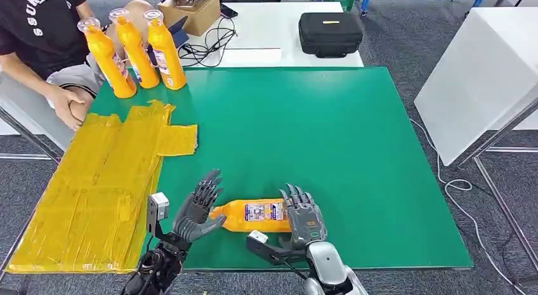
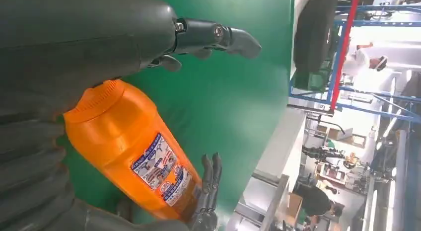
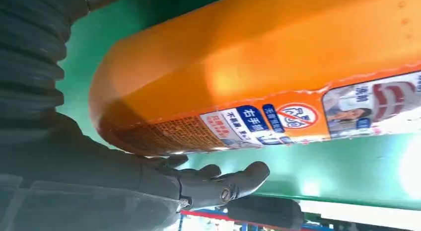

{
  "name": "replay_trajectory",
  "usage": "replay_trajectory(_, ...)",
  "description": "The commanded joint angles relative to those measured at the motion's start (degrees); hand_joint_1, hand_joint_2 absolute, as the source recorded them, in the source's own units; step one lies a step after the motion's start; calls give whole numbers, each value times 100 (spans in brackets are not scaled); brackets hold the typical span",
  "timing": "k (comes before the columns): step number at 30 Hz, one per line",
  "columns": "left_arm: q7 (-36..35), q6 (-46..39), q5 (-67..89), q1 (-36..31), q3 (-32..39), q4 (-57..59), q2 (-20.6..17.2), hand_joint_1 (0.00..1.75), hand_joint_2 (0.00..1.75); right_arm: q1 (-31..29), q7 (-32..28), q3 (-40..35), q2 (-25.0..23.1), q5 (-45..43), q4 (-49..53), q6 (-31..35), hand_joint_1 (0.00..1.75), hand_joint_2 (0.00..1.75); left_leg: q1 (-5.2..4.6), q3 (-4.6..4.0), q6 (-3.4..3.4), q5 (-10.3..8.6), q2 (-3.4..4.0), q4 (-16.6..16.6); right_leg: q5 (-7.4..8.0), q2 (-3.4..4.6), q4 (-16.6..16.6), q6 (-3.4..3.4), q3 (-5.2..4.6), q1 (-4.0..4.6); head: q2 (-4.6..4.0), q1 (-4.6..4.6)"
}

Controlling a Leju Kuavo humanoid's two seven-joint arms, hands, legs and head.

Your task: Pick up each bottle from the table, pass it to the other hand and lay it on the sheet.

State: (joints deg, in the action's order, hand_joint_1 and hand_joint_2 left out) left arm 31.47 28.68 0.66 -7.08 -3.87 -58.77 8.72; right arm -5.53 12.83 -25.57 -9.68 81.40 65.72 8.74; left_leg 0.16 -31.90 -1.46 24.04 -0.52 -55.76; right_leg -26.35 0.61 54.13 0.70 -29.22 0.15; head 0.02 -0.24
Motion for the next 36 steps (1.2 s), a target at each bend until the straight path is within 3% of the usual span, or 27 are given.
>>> replay_trajectory(1,-44,-19,43,-79,89,339,-35,0,175,63,50,301,266,52,-83,-74,0,175,4,5,4,0,-5,7,1,-12,-11,5,10,4,0,0)
replay_trajectory(8,-157,-379,316,-73,-47,273,-55,0,175,36,-69,349,202,11,-311,-127,0,175,2,8,3,0,-3,7,0,-10,-10,4,12,2,0,2)
replay_trajectory(9,-169,-459,420,-15,-112,108,-52,0,175,14,-72,354,195,22,-374,-145,10,175,5,8,4,0,-5,8,0,-13,-13,5,14,4,0,2)
replay_trajectory(10,-199,-536,504,97,-162,-169,-46,0,175,-13,-79,352,177,35,-441,-166,61,175,2,8,3,0,-3,6,0,-9,-9,4,11,2,0,2)
replay_trajectory(11,-210,-545,513,134,-170,-247,-44,0,175,-19,-83,345,175,40,-459,-174,147,175,6,6,5,1,-1,7,0,-11,-14,6,12,5,0,2)
replay_trajectory(12,-249,-537,507,240,-184,-443,-39,0,175,-46,-99,306,181,65,-531,-207,175,175,5,7,3,1,2,5,1,-4,-9,4,10,5,0,2)
replay_trajectory(18,-353,-374,218,612,-291,-1238,-10,0,175,20,-147,284,235,60,-648,-269,169,175,7,9,4,5,4,6,-1,-7,-14,6,15,8,0,2)
replay_trajectory(26,-331,-373,204,865,-481,-1859,-30,0,175,162,-140,398,339,52,-520,-349,175,175,5,11,6,5,-7,5,-4,-15,-12,5,-15,6,0,2)
replay_trajectory(33,-49,-541,264,972,-562,-1617,-128,0,175,298,-633,934,144,-452,-278,647,175,175,4,17,7,7,-14,11,-8,-23,-18,6,-5,4,0,2)
replay_trajectory(36,-50,-540,264,960,-569,-1621,-115,0,175,272,-629,947,157,-450,-269,639,175,175,5,1,6,9,-6,5,-6,-14,-12,7,-8,5,0,0)
